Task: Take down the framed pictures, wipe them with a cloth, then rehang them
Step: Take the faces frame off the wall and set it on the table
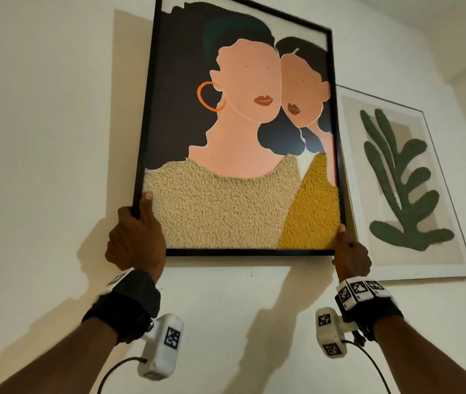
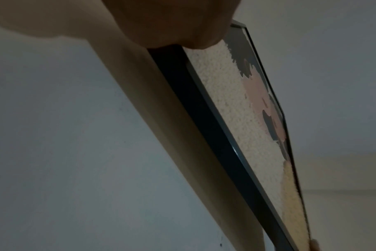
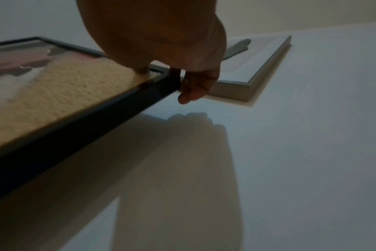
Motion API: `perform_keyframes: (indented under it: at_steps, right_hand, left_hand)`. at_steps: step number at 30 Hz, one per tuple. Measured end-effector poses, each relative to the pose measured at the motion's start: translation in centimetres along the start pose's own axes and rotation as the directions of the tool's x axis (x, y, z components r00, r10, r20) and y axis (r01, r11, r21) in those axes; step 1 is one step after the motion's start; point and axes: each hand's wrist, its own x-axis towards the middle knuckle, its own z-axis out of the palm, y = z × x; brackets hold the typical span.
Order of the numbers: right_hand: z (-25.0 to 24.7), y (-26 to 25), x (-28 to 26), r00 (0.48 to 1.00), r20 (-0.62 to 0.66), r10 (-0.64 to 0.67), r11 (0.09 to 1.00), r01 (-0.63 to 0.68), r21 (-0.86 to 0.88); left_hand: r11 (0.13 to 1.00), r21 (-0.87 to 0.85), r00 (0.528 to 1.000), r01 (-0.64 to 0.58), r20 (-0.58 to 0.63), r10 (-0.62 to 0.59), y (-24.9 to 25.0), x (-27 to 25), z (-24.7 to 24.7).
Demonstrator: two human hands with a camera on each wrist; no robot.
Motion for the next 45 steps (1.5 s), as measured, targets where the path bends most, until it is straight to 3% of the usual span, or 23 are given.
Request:
perform_keyframes:
  at_steps: [7,13,19,24,29,33,37,41,45]
  right_hand:
    - [-4.7,-2.7,-2.3,0.99,-0.121,0.076,0.993,-0.085,-0.075]
    - [-9.5,-2.8,-7.6,0.96,-0.264,0.089,0.982,-0.129,-0.136]
    - [-14.2,-4.5,-14.3,0.895,-0.438,0.085,0.953,-0.201,-0.228]
    - [-18.9,-4.9,-22.4,0.841,-0.537,0.069,0.906,-0.278,-0.318]
    - [-25.0,-5.4,-29.9,0.771,-0.633,0.069,0.848,-0.38,-0.37]
    - [-31.3,-5.0,-34.4,0.722,-0.686,0.089,0.777,-0.481,-0.406]
    - [-37.9,-4.3,-39.1,0.69,-0.717,0.102,0.69,-0.568,-0.449]
    - [-46.0,-3.7,-45.4,0.605,-0.789,0.103,0.602,-0.67,-0.435]
    - [-54.9,-2.6,-53.4,0.476,-0.876,0.079,0.504,-0.777,-0.377]
  left_hand:
    - [1.0,-0.025,0.994,-0.006,0.105,0.008,-0.7,-2.3,-1.7]
    - [0.998,-0.062,0.971,0.024,0.24,-0.009,-1.5,-3.1,-4.2]
    - [0.998,-0.055,0.89,-0.015,0.454,0.039,-3.6,-4.2,-8.2]
    - [0.996,-0.05,0.808,0.071,0.588,-0.027,-6.1,-6.9,-11.7]
    - [0.977,0.006,0.641,0.212,0.754,-0.143,-6.0,-12.1,-15.6]
    - [0.951,0.062,0.458,0.303,0.866,-0.202,-5.0,-17.3,-19.4]
    - [0.935,0.126,0.307,0.332,0.923,-0.233,-4.5,-23.8,-22.5]
    - [0.937,0.163,0.122,0.31,0.97,-0.209,-2.7,-31.7,-26.7]
    - [0.955,0.162,-0.066,0.249,0.986,-0.151,0.5,-39.4,-33.2]
